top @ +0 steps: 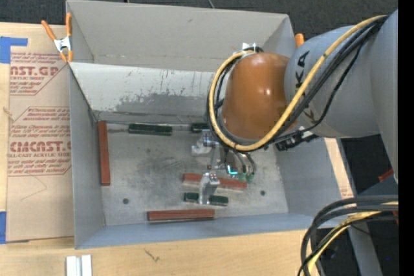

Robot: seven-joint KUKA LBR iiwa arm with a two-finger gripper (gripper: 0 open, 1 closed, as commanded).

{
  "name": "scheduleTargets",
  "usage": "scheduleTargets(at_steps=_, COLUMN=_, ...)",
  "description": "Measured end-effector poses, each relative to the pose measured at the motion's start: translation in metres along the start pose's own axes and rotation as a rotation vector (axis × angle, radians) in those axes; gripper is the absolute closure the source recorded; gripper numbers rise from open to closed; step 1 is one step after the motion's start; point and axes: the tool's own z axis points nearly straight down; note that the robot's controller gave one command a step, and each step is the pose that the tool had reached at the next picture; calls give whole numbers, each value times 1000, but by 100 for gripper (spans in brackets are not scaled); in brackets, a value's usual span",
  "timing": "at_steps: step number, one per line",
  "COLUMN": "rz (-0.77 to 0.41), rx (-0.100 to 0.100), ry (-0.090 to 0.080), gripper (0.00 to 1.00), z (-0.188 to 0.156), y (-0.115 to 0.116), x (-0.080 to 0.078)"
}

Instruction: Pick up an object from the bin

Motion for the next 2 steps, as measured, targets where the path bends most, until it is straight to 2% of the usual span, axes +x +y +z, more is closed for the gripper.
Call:
scheduleTargets(at_steps=1, rz=1, rx=-1, ry=-7, gripper=0, z=-3, y=0, x=-2)
scheduleTargets(at_steps=2, rz=-15, rx=-1, ry=-10, gripper=100, z=82, y=-39, x=-6)
